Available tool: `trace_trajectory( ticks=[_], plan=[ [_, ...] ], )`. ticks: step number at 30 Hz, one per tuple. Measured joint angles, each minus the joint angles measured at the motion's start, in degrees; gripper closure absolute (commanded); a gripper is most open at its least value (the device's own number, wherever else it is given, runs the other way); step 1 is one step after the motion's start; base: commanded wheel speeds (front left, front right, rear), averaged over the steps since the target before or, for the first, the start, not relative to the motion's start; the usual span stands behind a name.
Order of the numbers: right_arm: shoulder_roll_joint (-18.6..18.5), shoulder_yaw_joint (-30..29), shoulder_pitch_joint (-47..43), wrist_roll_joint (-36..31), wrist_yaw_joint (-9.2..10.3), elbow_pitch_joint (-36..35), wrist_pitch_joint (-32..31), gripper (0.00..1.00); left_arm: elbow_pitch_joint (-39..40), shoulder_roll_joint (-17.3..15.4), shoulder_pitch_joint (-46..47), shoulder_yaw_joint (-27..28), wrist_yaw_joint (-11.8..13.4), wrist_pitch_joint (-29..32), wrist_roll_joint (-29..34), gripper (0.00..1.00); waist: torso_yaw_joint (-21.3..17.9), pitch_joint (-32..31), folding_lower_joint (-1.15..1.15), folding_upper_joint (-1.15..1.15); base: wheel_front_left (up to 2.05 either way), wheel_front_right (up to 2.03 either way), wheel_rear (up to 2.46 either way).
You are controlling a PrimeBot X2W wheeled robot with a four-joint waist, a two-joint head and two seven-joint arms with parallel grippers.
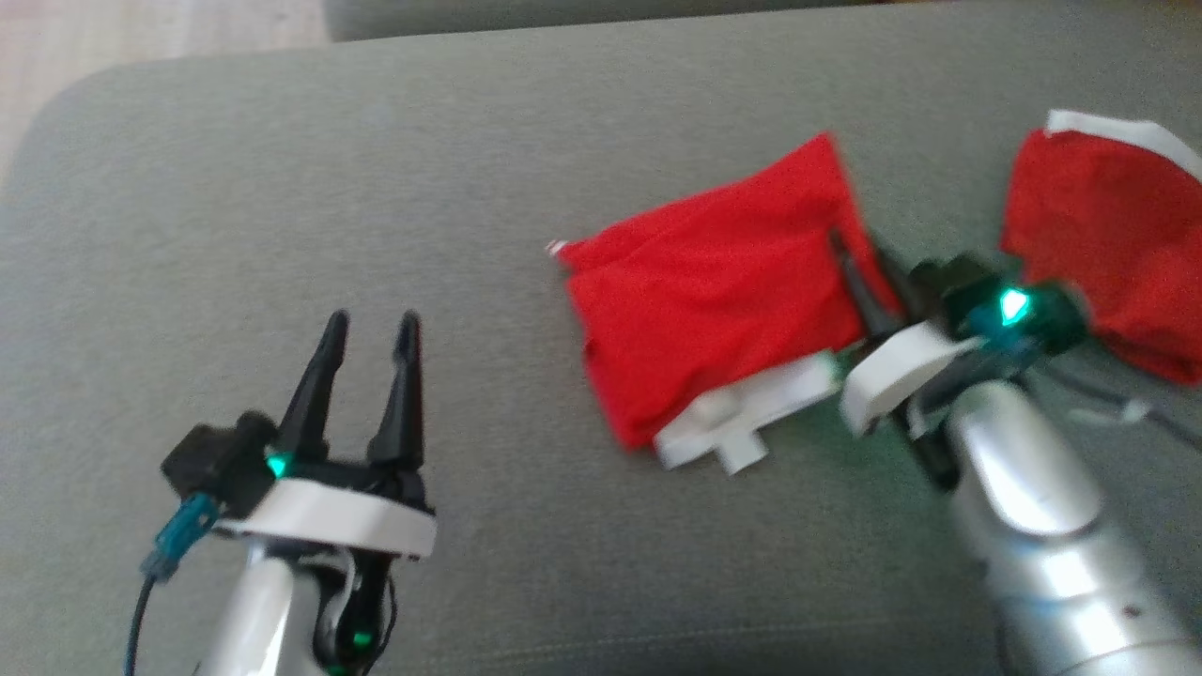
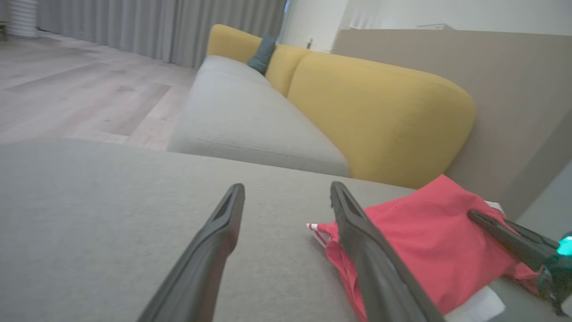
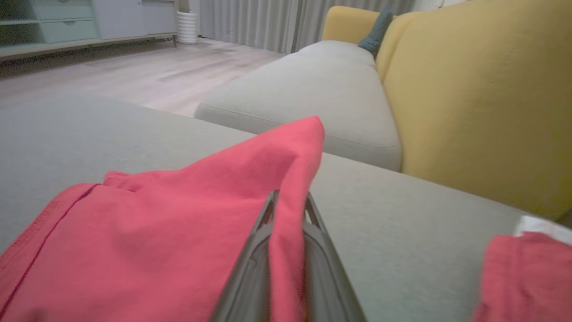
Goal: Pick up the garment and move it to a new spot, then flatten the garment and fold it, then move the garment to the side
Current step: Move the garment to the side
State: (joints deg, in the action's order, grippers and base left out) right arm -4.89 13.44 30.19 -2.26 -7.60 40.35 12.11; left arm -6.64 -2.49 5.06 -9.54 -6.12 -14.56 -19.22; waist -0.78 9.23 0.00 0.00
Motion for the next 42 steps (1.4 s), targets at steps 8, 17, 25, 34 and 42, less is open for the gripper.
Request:
trace_trajectory(
  ticks=[8, 17, 25, 34, 42],
  plan=[
    [-10.05, -1.80, 7.72, 2.01, 0.00, -3.87, -6.47, 1.00, 1.03, 0.03, 6.26, -3.77, -0.45, -0.14, 1.02, 0.00, -5.44, 3.79, 0.00, 0.00, 0.00, 0.00, 0.00],
    [-16.74, -10.68, 10.36, 1.51, 0.00, -4.74, -11.17, 1.00, 0.40, 0.03, 8.39, -4.04, -0.96, -0.14, 2.01, 0.00, -8.36, 9.42, 0.01, 0.00, 0.00, 0.00, 0.00],
    [-16.63, -19.68, 9.20, -3.35, 0.00, -7.44, -13.84, 1.00, -0.26, 0.03, 8.44, -3.93, -1.00, -0.14, 2.01, 0.00, -8.84, 10.80, 0.00, 0.00, 0.00, 0.00, 0.00],
    [-13.90, -23.32, 6.91, -4.99, 0.00, -7.14, -15.36, 1.00, -0.40, -0.19, 9.62, -5.16, -1.01, -0.14, 1.98, 0.00, -8.19, 11.60, 0.00, 0.00, 0.00, 0.00, 0.00],
    [-13.21, -25.12, 6.20, -6.37, 0.00, -5.61, -17.47, 0.00, -0.38, -0.90, 9.59, -5.59, -1.01, -0.14, 1.55, 0.00, -7.81, 11.93, 0.00, 0.00, 0.00, 0.00, 0.00]
  ],
)
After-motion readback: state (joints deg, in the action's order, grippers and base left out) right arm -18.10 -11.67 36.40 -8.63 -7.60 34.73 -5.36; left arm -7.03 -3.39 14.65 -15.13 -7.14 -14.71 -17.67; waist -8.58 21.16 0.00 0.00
